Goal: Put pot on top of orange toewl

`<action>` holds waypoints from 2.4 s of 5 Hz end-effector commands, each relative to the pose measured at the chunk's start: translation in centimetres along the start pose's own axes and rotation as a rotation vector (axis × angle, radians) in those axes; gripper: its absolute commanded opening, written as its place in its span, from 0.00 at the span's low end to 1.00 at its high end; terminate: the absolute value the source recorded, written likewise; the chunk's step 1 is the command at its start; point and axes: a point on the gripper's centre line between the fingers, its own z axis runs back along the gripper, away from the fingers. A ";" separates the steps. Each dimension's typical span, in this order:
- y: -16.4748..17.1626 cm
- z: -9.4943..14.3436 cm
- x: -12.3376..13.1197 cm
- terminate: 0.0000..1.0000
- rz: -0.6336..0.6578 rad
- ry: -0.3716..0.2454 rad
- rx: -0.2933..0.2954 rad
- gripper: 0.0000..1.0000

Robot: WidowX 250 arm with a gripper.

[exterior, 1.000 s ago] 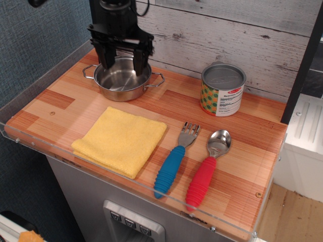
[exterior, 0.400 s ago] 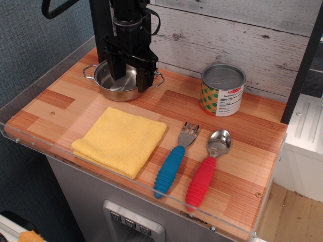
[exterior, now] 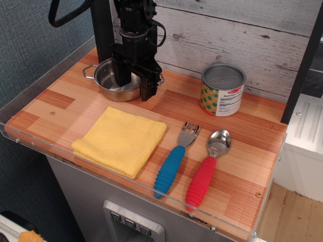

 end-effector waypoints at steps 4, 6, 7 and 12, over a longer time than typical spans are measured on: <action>0.9 0.4 0.2 0.00 -0.054 -0.103 0.043 0.00; 0.8 3.3 0.0 0.00 -0.023 -0.143 0.125 0.00; 0.1 4.4 -0.1 0.00 0.022 -0.137 0.151 0.00; -5.4 4.7 -3.9 0.00 0.366 0.054 0.119 0.00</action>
